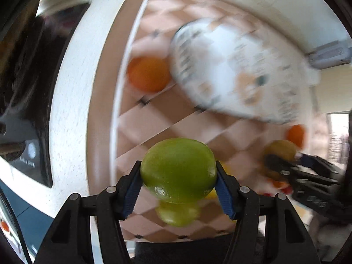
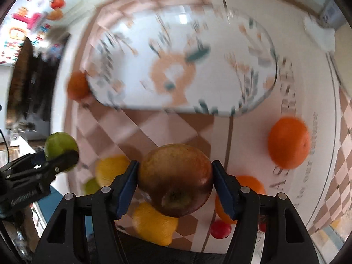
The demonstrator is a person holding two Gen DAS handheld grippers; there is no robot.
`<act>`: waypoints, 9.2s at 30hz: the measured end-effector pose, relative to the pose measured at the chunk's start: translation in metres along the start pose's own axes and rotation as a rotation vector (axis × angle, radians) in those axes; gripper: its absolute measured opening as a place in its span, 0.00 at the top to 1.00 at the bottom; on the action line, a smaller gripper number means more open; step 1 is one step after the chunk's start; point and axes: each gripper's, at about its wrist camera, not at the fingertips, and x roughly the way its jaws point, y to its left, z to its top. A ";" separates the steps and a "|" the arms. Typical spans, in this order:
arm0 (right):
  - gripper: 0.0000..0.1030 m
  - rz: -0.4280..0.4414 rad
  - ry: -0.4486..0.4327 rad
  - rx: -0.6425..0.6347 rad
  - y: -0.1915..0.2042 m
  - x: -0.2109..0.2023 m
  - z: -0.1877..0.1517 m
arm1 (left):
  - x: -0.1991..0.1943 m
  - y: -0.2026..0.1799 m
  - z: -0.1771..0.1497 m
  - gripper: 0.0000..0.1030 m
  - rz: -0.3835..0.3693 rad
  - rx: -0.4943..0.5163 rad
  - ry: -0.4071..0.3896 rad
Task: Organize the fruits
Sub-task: 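Place the red apple on the plate with the right tool while the left places the green apple, then grasp an orange with the right tool while the left tool grasps a lemon, then place the orange on the plate with the right tool while the left places the lemon, then grasp a lemon with the right tool while the left tool grasps a green apple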
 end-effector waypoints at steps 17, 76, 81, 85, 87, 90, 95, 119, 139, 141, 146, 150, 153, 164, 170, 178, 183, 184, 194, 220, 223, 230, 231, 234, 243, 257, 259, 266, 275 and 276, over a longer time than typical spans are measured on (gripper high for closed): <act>0.34 -0.094 -0.083 -0.089 -0.030 0.002 0.136 | 0.063 -0.048 0.164 0.43 -0.144 -0.085 0.147; 0.12 -0.087 -0.407 0.045 0.012 -0.190 -0.105 | -0.148 -0.069 -0.074 0.15 0.187 0.127 -0.421; 0.12 -0.093 -0.467 0.044 0.022 -0.219 -0.132 | -0.167 -0.070 -0.096 0.15 0.168 0.143 -0.448; 0.12 -0.084 -0.497 0.042 0.028 -0.235 -0.144 | -0.177 -0.072 -0.109 0.15 0.148 0.152 -0.463; 0.12 -0.069 -0.505 0.047 0.029 -0.239 -0.149 | -0.180 -0.072 -0.113 0.15 0.132 0.149 -0.464; 0.12 -0.044 -0.505 0.059 0.027 -0.242 -0.154 | -0.178 -0.069 -0.112 0.14 0.110 0.134 -0.462; 0.12 -0.033 -0.461 0.090 0.012 -0.223 -0.151 | -0.158 -0.057 -0.102 0.02 0.144 0.098 -0.439; 0.31 -0.022 0.030 0.280 -0.086 0.014 -0.089 | 0.079 -0.060 -0.031 0.35 0.119 0.099 0.153; 0.35 0.019 -0.020 0.253 -0.101 0.025 -0.085 | 0.086 -0.069 -0.038 0.45 0.114 0.080 0.134; 0.35 0.034 -0.045 0.253 -0.099 0.016 -0.084 | 0.081 -0.055 -0.041 0.45 0.104 0.074 0.127; 0.35 0.069 -0.112 0.225 -0.086 -0.014 -0.071 | 0.041 -0.052 -0.035 0.45 0.036 0.062 0.073; 0.35 0.104 -0.159 0.197 -0.070 -0.036 -0.038 | 0.004 -0.058 -0.011 0.45 -0.010 0.060 0.006; 0.35 0.094 -0.179 0.172 -0.051 -0.038 -0.008 | -0.002 -0.061 0.024 0.45 -0.002 0.053 -0.026; 0.35 -0.005 -0.109 0.086 -0.025 0.005 0.059 | 0.057 -0.040 0.091 0.45 0.078 -0.018 0.073; 0.35 -0.003 -0.073 0.084 -0.025 0.019 0.065 | 0.075 -0.044 0.088 0.44 0.077 -0.017 0.113; 0.16 0.004 -0.082 0.073 -0.031 0.015 0.062 | 0.063 -0.034 0.089 0.28 0.032 -0.053 0.091; 0.14 -0.014 -0.108 0.086 -0.034 -0.010 0.054 | 0.042 -0.034 0.083 0.17 0.060 -0.026 0.053; 0.14 -0.026 -0.120 0.088 -0.034 -0.017 0.051 | 0.037 -0.033 0.079 0.17 0.072 -0.019 0.041; 0.10 -0.142 -0.233 0.073 -0.029 -0.075 -0.001 | -0.036 -0.044 0.022 0.17 0.186 0.044 -0.142; 0.09 -0.104 -0.485 0.068 0.023 -0.231 -0.147 | -0.180 -0.067 -0.105 0.17 0.119 0.147 -0.405; 0.09 -0.108 -0.492 0.073 0.025 -0.239 -0.154 | -0.190 -0.067 -0.114 0.17 0.113 0.145 -0.425; 0.09 -0.102 -0.514 0.072 0.028 -0.252 -0.162 | -0.203 -0.066 -0.120 0.17 0.113 0.146 -0.459; 0.10 -0.099 -0.516 0.069 0.029 -0.253 -0.162 | -0.202 -0.065 -0.120 0.17 0.115 0.147 -0.461; 0.09 -0.078 -0.500 0.053 0.031 -0.248 -0.159 | -0.196 -0.064 -0.116 0.15 0.133 0.152 -0.471; 0.14 0.017 -0.140 0.007 0.032 -0.106 -0.127 | -0.118 -0.019 -0.102 0.04 0.257 0.083 -0.340; 0.37 -0.021 0.082 -0.059 0.033 0.030 -0.099 | 0.012 0.030 -0.101 0.04 0.187 -0.074 -0.010; 0.37 -0.022 0.084 -0.052 0.026 0.029 -0.101 | 0.021 0.026 -0.099 0.04 0.163 -0.065 0.011; 0.36 0.014 0.088 -0.005 -0.003 0.023 -0.096 | 0.066 0.016 -0.089 0.09 0.050 -0.062 0.118; 0.35 0.136 0.140 0.078 -0.029 0.030 -0.087 | 0.084 0.012 -0.096 0.46 0.015 -0.073 0.116; 0.35 0.146 0.145 0.084 -0.030 0.032 -0.087 | 0.083 0.011 -0.098 0.46 0.021 -0.071 0.116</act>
